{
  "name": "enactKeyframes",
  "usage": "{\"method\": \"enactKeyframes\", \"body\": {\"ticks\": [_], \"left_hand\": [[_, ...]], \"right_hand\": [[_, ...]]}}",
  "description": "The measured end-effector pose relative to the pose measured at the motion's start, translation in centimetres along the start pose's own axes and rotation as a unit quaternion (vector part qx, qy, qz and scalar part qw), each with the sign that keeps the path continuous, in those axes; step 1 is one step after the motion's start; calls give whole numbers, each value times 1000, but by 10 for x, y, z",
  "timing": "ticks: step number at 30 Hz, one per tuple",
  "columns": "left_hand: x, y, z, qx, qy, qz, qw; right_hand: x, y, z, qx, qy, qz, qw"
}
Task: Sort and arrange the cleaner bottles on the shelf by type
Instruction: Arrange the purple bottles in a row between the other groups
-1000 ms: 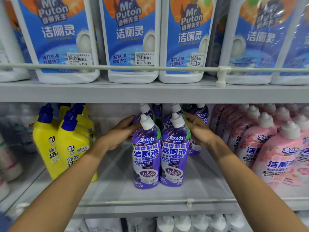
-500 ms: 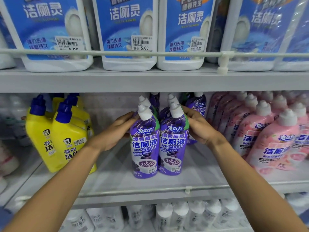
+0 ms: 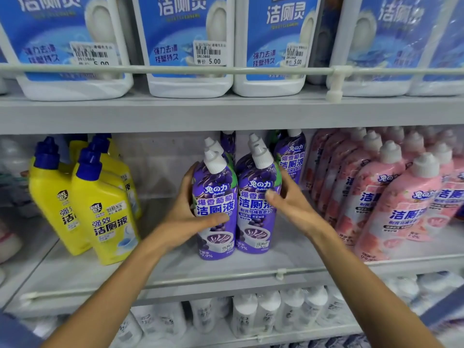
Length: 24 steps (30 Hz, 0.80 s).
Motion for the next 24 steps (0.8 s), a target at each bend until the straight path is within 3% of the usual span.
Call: {"method": "enactKeyframes", "body": {"ticks": [4, 24], "left_hand": [[16, -5, -19, 16, -8, 72, 997], [-36, 9, -39, -42, 40, 65, 996]], "right_hand": [[19, -1, 33, -10, 31, 27, 999], [53, 40, 38, -8, 30, 66, 997]]}}
Point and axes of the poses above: each hand's wrist, its own y-axis towards the middle knuckle, its own x-axis out of the palm, z = x × y, the point moved 3 cm from there along y, towards the middle knuckle, and after that the axes turned 8 degrees about x, right-handed, at the moved point
